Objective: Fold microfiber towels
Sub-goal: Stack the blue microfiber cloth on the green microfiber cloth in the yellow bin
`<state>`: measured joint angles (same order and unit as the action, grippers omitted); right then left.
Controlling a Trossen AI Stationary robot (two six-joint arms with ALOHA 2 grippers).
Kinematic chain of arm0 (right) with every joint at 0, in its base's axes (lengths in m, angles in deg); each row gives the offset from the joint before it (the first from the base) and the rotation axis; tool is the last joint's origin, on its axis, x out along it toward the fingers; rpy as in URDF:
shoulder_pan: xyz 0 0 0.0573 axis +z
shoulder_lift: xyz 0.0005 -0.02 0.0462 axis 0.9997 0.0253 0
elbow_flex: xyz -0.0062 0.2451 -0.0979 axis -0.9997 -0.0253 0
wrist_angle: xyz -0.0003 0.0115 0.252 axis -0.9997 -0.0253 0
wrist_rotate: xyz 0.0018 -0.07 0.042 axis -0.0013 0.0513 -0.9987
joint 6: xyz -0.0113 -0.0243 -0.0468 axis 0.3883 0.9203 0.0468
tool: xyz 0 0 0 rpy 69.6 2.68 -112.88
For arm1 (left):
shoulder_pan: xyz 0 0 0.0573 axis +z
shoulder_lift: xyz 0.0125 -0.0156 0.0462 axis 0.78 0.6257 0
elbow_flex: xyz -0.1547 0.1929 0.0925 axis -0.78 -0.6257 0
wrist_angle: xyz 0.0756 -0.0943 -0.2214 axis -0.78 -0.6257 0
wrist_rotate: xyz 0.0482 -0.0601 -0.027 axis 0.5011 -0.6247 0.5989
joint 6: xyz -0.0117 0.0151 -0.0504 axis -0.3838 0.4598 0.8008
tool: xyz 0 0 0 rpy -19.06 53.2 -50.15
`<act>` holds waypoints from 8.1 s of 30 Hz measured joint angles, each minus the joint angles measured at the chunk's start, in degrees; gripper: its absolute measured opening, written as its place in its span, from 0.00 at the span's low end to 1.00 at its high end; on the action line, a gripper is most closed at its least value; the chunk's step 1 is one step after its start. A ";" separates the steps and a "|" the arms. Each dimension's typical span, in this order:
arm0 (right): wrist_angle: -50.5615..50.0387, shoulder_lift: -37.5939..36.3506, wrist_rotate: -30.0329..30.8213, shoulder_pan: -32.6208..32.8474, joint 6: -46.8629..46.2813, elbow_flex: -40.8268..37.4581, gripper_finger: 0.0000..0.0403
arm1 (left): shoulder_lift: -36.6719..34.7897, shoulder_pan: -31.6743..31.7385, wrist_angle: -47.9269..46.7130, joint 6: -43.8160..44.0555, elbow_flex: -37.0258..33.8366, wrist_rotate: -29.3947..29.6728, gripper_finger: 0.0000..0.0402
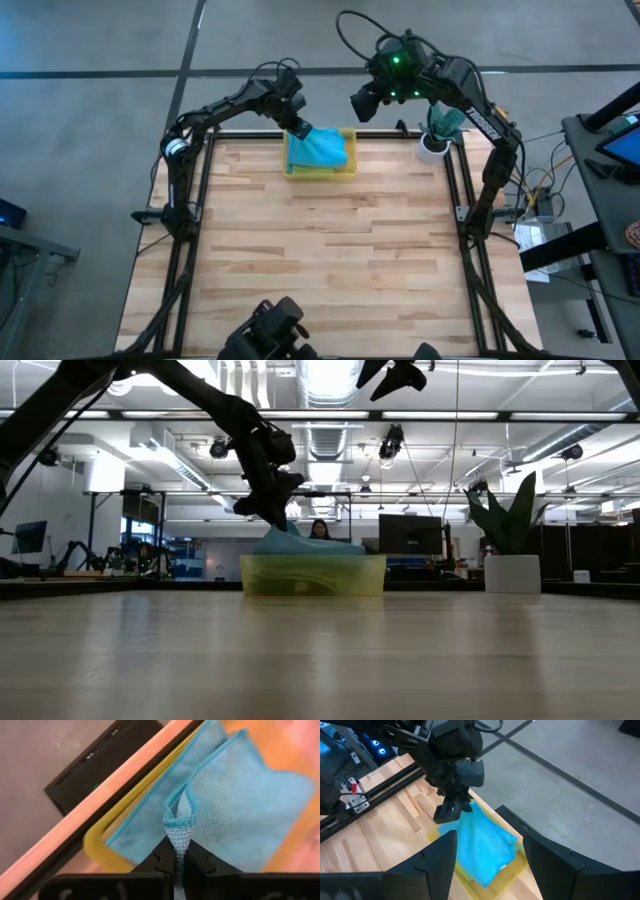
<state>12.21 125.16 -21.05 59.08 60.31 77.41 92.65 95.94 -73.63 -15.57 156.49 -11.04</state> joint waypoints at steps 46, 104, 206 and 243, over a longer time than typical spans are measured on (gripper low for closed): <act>8.70 26.32 -27.45 -15.23 -14.13 -13.37 0.59 | -1.86 0.27 6.27 1.21 -11.45 2.91 0.29; 26.59 31.71 -44.11 -11.27 39.65 -12.70 0.53 | -11.26 -5.21 7.67 -0.74 -11.45 -3.25 0.00; 5.66 30.77 -28.94 -11.54 8.99 -3.27 0.49 | -10.87 0.32 20.65 -4.22 -23.74 4.67 0.38; 15.18 35.34 -13.64 -8.41 8.94 -11.81 0.37 | -8.87 -3.33 27.03 0.62 -31.33 0.64 0.45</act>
<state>27.39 160.50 -34.69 50.66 69.25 65.60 83.77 92.62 -46.60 -14.95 125.16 -10.40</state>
